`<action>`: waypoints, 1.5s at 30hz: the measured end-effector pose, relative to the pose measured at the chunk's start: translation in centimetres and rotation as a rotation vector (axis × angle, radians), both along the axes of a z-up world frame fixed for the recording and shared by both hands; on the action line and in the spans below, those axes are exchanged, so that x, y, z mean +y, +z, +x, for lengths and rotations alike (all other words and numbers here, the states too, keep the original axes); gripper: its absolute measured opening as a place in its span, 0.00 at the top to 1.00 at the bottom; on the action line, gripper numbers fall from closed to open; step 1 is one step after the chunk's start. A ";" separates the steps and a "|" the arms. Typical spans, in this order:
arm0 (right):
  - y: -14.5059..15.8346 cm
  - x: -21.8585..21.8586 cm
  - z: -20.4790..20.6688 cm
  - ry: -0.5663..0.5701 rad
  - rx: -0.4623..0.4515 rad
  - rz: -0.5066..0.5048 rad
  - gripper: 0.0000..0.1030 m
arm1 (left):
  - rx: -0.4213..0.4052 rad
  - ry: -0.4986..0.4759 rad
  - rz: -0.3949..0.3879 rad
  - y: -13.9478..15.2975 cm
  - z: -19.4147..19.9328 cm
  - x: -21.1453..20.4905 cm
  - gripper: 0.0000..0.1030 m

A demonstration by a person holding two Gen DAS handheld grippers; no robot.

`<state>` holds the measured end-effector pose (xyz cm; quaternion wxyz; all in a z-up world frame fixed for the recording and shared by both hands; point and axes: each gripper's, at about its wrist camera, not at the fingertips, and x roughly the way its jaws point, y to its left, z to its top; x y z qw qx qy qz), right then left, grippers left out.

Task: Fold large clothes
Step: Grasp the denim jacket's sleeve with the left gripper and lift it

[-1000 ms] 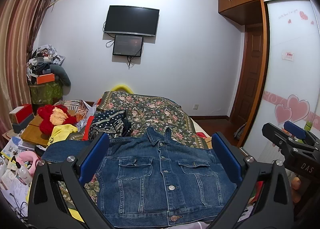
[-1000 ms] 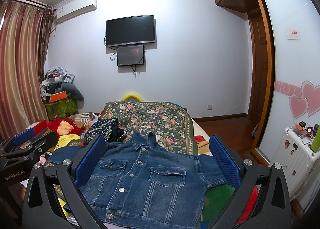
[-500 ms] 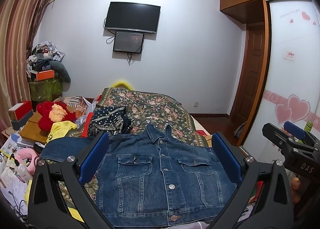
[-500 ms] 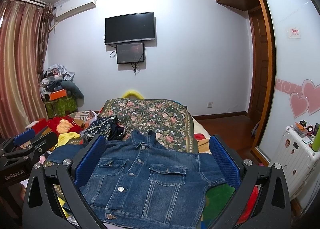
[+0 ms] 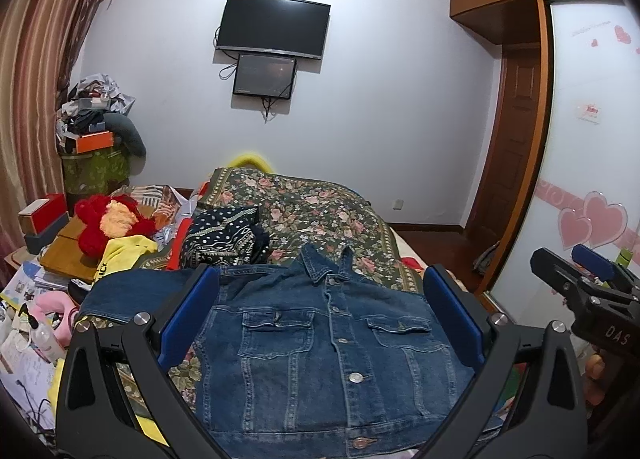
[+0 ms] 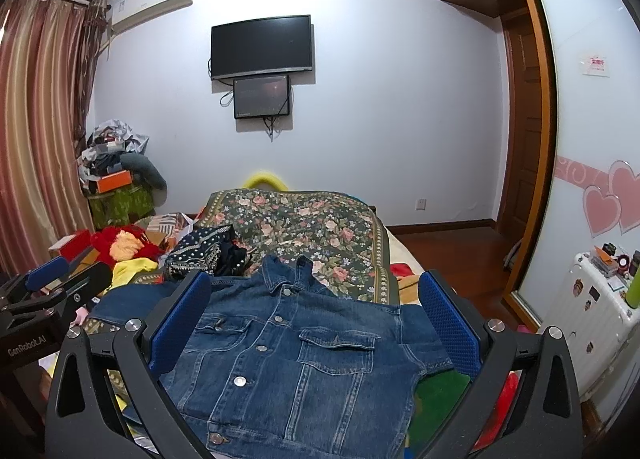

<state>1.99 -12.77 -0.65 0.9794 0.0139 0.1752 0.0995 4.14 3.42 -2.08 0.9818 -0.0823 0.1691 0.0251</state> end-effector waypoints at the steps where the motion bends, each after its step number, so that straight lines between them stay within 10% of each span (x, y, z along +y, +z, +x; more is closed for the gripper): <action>1: -0.1 0.1 0.3 0.002 0.007 -0.002 0.00 | 0.003 0.010 0.003 -0.1 0.2 0.3 0.00; 28: -9.2 3.9 14.9 0.013 0.405 -0.092 0.00 | 0.302 0.582 -0.112 -14.0 8.3 25.2 0.00; 36: -11.9 4.9 17.9 0.019 0.534 -0.071 0.00 | 0.462 0.505 -0.346 -21.2 8.2 31.9 0.00; 45: -13.0 6.0 19.8 0.023 0.580 -0.088 0.00 | 0.374 0.433 -0.806 -25.6 8.7 39.1 0.06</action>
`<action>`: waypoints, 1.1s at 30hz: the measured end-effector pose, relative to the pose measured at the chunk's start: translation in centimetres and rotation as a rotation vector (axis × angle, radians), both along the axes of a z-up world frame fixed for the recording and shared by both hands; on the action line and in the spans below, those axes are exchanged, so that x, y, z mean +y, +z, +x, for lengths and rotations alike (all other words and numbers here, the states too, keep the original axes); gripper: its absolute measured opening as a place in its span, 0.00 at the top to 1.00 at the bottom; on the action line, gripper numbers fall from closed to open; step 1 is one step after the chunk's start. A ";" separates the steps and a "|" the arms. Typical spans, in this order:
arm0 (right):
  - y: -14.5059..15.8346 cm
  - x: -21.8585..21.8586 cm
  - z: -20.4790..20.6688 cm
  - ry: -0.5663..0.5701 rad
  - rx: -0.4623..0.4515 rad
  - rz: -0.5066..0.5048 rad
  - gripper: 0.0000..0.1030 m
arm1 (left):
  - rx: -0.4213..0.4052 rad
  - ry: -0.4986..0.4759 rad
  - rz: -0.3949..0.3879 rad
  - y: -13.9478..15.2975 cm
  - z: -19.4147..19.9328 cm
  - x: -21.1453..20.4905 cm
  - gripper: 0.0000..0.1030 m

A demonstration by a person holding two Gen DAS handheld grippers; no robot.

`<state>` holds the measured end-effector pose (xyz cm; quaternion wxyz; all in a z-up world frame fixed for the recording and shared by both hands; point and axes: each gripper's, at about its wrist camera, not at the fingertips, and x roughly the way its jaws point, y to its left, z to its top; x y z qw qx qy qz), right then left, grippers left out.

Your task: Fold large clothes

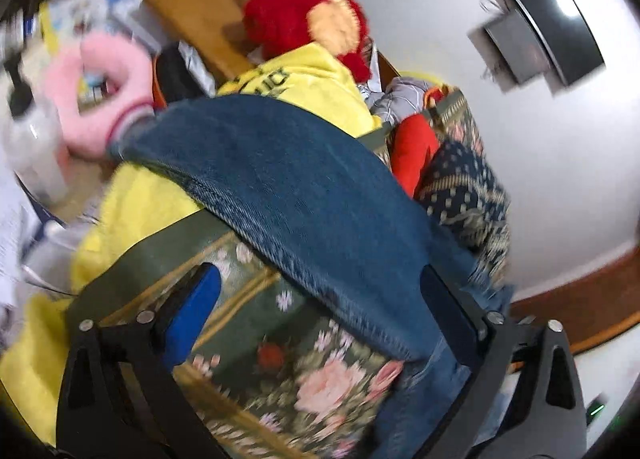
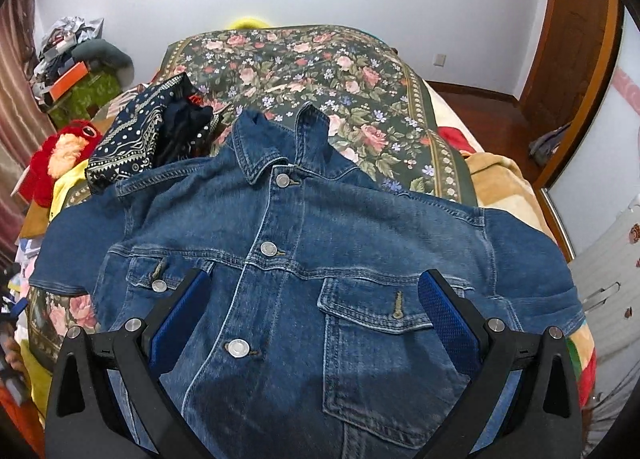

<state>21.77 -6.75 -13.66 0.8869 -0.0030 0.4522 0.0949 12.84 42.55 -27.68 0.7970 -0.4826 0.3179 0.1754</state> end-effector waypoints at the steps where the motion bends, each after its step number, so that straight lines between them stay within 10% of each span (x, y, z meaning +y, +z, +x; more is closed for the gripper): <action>1: -0.1 0.2 0.1 0.000 0.001 -0.003 0.00 | -0.025 0.012 -0.042 -0.5 0.1 0.8 0.08; 9: -0.2 0.6 0.7 0.004 0.009 -0.006 0.00 | -0.022 0.061 -0.072 -1.6 2.2 4.3 0.16; 14: 0.5 0.6 0.5 0.007 -0.008 0.000 0.00 | 0.101 0.113 0.002 -2.7 4.1 6.1 0.39; 24: 1.3 -0.6 -0.4 0.005 -0.023 0.021 0.00 | 0.367 0.098 0.503 1.9 9.1 2.1 0.89; 33: 2.0 -2.9 -0.7 -0.008 -0.049 0.071 0.00 | 0.061 -0.085 0.698 15.1 10.7 -6.3 0.91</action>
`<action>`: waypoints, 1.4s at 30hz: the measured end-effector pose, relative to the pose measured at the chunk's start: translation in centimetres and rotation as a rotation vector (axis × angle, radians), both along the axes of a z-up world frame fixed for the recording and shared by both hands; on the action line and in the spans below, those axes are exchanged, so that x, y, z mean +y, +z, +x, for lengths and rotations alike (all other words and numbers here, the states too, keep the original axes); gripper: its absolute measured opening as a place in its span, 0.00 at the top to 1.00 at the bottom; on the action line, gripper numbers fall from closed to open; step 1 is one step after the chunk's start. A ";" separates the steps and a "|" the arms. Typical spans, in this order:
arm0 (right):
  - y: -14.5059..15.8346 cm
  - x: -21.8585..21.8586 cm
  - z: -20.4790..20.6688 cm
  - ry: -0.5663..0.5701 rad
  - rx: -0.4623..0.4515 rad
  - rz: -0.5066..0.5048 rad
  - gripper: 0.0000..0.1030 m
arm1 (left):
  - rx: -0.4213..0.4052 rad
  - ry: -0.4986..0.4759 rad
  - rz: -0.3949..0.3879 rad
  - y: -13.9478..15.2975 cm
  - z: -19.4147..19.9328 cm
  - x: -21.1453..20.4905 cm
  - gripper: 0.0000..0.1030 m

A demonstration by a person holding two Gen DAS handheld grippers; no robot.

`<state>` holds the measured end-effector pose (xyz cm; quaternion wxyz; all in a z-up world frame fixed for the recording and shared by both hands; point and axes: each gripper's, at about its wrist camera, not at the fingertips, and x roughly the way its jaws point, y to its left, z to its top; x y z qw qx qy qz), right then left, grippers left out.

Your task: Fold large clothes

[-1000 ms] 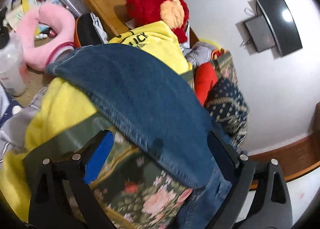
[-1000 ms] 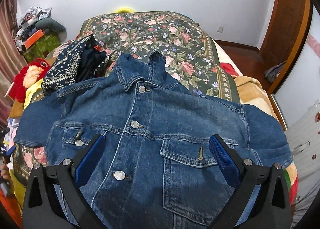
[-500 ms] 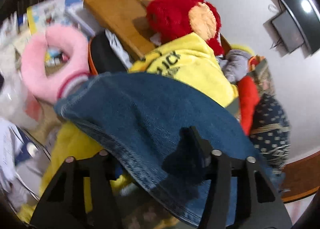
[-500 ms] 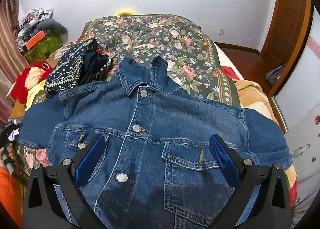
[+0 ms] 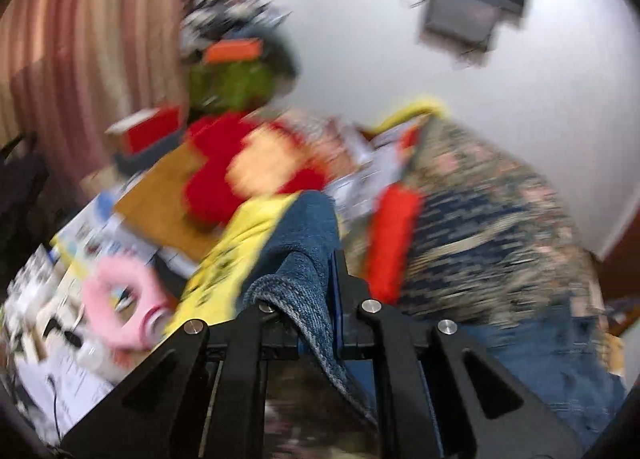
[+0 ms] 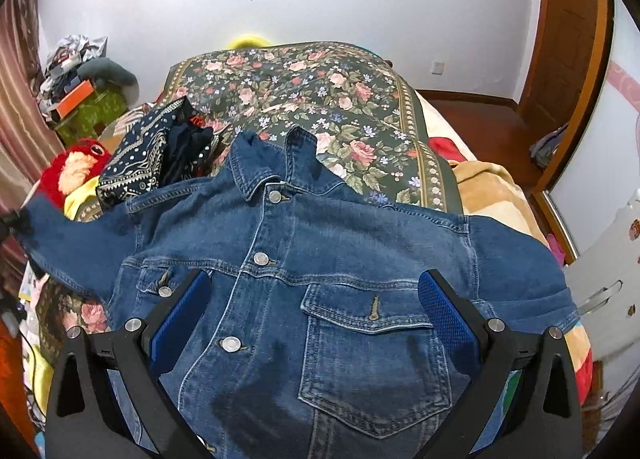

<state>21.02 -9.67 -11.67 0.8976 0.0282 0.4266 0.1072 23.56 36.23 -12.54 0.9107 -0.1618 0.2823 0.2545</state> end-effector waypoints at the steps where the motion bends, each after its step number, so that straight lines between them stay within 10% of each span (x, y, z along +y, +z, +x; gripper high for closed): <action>1: 0.0 -0.2 -0.1 0.002 -0.001 0.010 0.00 | -0.025 -0.043 0.009 1.4 0.4 -1.4 0.91; 12: -0.8 -3.2 -0.6 -0.001 -0.038 -0.003 0.00 | -0.111 -0.492 0.087 7.7 6.1 -20.7 0.91; 24: -2.0 -5.5 -1.7 0.031 -0.034 -0.092 0.00 | 0.434 -0.927 0.034 -6.7 9.6 -36.6 0.84; 28: -2.0 -6.3 -1.8 0.008 -0.035 -0.093 0.00 | 0.456 -0.972 0.034 -7.9 6.6 -38.8 0.31; 42: 1.2 -0.7 -1.0 0.183 -0.104 -0.077 0.00 | 0.243 -0.661 0.100 -1.7 0.8 -27.5 0.09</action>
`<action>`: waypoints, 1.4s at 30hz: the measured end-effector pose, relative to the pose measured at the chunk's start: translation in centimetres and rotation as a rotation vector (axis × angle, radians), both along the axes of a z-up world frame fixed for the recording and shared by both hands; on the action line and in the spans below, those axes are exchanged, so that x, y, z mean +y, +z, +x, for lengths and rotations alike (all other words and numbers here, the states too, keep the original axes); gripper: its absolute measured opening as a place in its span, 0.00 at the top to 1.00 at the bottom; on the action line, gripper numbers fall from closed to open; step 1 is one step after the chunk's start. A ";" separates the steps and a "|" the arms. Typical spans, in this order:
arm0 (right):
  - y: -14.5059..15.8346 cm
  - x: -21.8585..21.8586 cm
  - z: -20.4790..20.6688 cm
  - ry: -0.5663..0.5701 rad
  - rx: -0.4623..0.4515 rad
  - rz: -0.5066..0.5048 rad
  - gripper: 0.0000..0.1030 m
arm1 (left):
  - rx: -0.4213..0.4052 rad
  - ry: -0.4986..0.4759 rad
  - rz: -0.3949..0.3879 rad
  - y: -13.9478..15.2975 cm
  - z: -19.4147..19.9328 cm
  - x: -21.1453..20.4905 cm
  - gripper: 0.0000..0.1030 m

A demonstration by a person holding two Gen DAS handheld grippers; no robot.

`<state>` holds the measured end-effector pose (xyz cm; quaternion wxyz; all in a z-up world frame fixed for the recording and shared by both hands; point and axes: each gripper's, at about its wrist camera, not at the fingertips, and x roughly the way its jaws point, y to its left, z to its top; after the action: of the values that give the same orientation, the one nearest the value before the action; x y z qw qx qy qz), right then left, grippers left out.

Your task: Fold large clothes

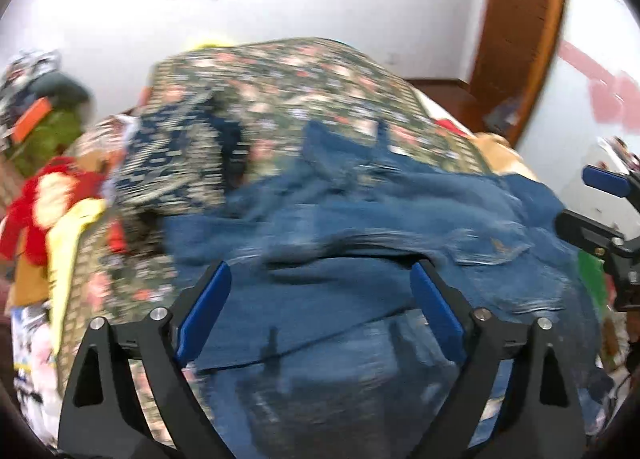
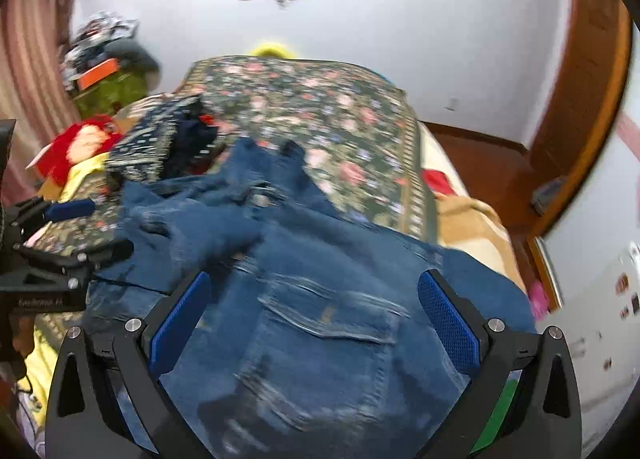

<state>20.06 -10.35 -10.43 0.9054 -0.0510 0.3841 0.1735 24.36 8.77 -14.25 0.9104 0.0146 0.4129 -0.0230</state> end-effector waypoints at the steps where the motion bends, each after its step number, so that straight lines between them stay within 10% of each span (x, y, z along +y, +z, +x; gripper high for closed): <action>1: 0.1 1.0 0.2 0.027 0.001 0.003 0.00 | -0.005 0.030 0.000 -0.1 -0.4 1.3 0.08; 15: -5.2 14.2 5.3 0.302 0.233 -0.033 0.07 | 0.175 0.240 0.039 -8.6 -3.3 11.0 0.08; 25: -9.5 17.2 9.5 0.295 0.405 -0.014 0.50 | 0.289 0.262 -0.015 -14.2 -1.9 11.9 0.08; 29: -9.5 17.4 9.2 0.306 0.385 0.003 0.72 | 0.284 0.272 0.004 -14.6 -1.1 11.7 0.03; 42: 0.6 8.5 9.2 0.126 0.090 0.134 0.87 | 0.234 0.406 0.023 -12.3 -0.3 15.2 0.03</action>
<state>29.21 -1.80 -9.84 0.8759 -0.0066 0.4078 0.2576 24.06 23.95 -26.53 0.8419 -0.0613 0.5104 0.1639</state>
